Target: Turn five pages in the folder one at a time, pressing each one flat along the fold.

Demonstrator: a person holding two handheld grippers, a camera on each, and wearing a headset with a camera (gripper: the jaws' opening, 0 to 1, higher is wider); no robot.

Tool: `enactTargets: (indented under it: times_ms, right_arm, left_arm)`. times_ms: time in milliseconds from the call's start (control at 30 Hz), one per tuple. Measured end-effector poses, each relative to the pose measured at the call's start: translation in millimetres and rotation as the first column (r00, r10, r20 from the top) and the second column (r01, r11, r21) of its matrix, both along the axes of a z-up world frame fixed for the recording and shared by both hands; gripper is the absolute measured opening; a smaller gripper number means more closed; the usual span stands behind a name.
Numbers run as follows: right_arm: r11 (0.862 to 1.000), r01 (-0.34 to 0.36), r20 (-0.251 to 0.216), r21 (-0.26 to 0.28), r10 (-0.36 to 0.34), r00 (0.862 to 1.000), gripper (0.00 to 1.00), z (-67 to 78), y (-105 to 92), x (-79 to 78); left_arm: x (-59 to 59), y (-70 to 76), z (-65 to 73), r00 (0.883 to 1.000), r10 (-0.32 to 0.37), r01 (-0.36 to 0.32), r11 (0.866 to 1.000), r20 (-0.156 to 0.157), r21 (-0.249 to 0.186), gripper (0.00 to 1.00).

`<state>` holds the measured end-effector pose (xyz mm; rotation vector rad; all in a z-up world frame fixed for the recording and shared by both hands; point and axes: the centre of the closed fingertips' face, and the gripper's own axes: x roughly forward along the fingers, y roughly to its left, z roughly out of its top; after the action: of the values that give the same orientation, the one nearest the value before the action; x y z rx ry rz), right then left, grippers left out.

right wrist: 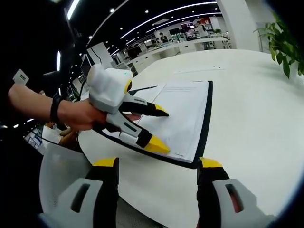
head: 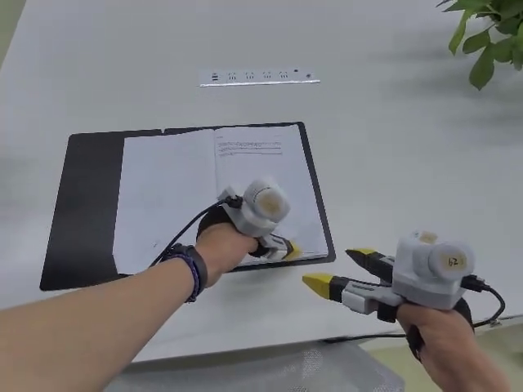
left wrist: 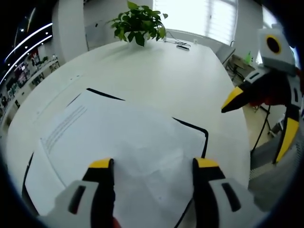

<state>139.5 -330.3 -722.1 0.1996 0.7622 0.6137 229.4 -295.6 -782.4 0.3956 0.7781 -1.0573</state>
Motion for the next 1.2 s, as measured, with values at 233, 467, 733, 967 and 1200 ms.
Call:
enactTargets:
  times_ms: [233, 467, 733, 967, 1200]
  right_arm:
    - [0.999, -0.04, 0.023, -0.021, 0.04, 0.999, 0.65, 1.1, 7.6, 13.3]
    - [1.0, -0.022, 0.06, 0.014, 0.021, 0.998, 0.62, 8.9, 6.6, 44.2]
    - [0.996, 0.02, 0.052, 0.088, -0.024, 0.998, 0.57, 4.8, 11.6, 79.3]
    - [0.983, 0.071, 0.014, 0.168, -0.075, 0.997, 0.55, -5.7, 21.9, 96.5]
    - [0.974, 0.108, -0.02, 0.199, -0.107, 0.994, 0.53, -13.5, 23.4, 97.7]
  left_arm:
    - [4.7, 1.1, 3.2, 0.999, 0.027, -0.028, 0.999, -0.035, -0.032, 0.62]
    - [1.7, 3.8, 6.0, 0.997, 0.057, -0.062, 0.994, -0.057, -0.087, 0.61]
    - [0.0, 6.9, 7.1, 0.995, 0.068, -0.075, 0.992, -0.071, -0.102, 0.58]
    - [-1.6, 12.6, 7.5, 0.994, 0.08, -0.089, 0.989, -0.079, -0.115, 0.53]
    - [-2.2, 13.5, 7.6, 0.993, 0.088, -0.097, 0.988, -0.078, -0.116, 0.51]
